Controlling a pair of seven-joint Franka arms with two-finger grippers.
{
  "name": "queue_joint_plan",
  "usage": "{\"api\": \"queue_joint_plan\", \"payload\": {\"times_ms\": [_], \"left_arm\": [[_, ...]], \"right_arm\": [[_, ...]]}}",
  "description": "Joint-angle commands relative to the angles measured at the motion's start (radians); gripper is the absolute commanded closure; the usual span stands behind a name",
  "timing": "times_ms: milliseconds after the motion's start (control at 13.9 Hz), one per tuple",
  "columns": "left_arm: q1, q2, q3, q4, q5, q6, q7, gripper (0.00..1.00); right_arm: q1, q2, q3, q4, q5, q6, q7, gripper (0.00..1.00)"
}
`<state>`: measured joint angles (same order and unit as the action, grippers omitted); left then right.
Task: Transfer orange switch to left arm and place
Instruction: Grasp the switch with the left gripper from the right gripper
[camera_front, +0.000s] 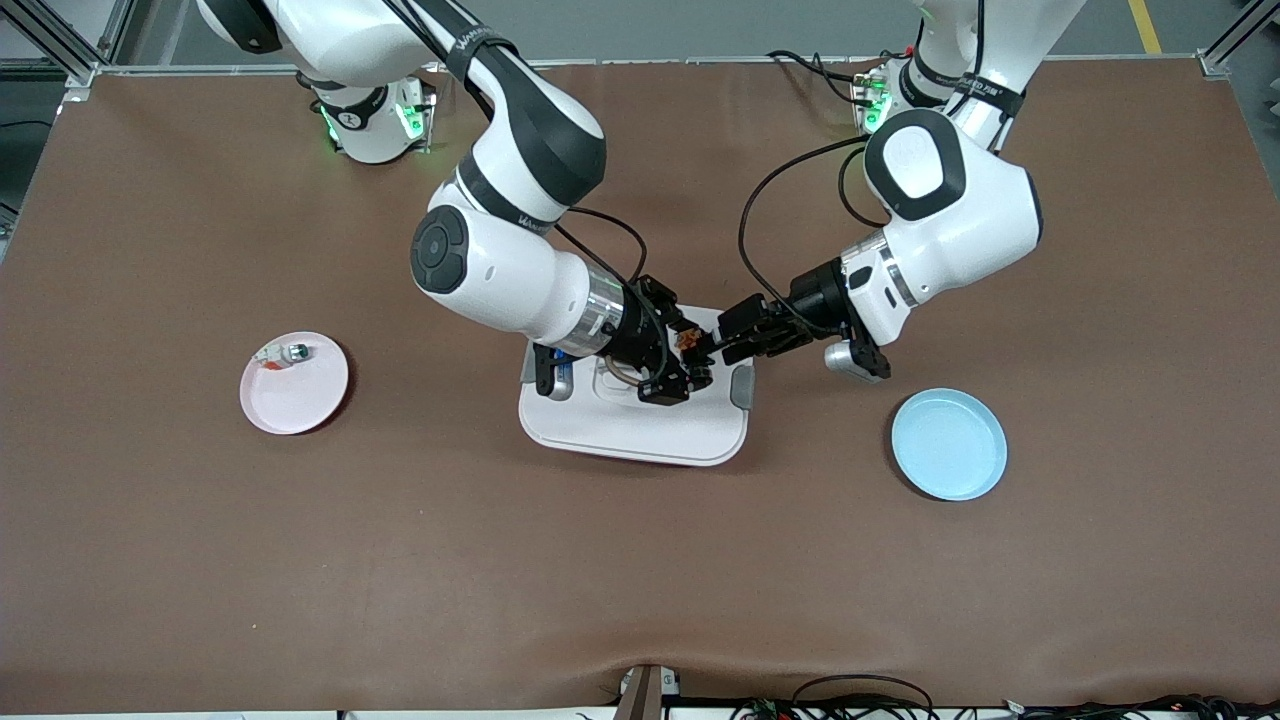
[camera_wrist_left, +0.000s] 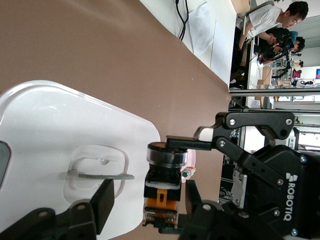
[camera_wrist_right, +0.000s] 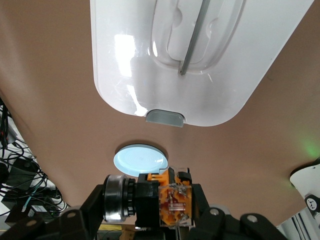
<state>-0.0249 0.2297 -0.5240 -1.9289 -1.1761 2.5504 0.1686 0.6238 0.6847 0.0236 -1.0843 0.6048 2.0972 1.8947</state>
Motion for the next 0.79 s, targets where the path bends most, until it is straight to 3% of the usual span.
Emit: {"api": "queue_joint_plan", "payload": {"times_ms": [0, 215, 359, 646, 718], "left_arm": [[-0.024, 0.048, -0.007, 0.041, -0.013, 0.054, 0.025, 0.36], [-0.035, 0.051, -0.007, 0.041, -0.014, 0.065, 0.025, 0.42], [-0.033, 0.046, -0.007, 0.031, -0.013, 0.065, 0.025, 0.52], [-0.033, 0.049, -0.007, 0.03, -0.013, 0.065, 0.029, 0.94], [-0.032, 0.049, -0.007, 0.028, -0.013, 0.065, 0.026, 1.0]], "right_arm": [[0.005, 0.021, 0.007, 0.037, 0.015, 0.009, 0.02, 1.0], [0.005, 0.027, 0.007, 0.037, 0.015, 0.014, 0.021, 1.0], [0.008, 0.029, 0.007, 0.037, 0.015, 0.027, 0.021, 1.0], [0.013, 0.041, 0.007, 0.043, 0.015, 0.033, 0.02, 1.0], [0.013, 0.042, 0.007, 0.043, 0.015, 0.033, 0.02, 1.0]]}}
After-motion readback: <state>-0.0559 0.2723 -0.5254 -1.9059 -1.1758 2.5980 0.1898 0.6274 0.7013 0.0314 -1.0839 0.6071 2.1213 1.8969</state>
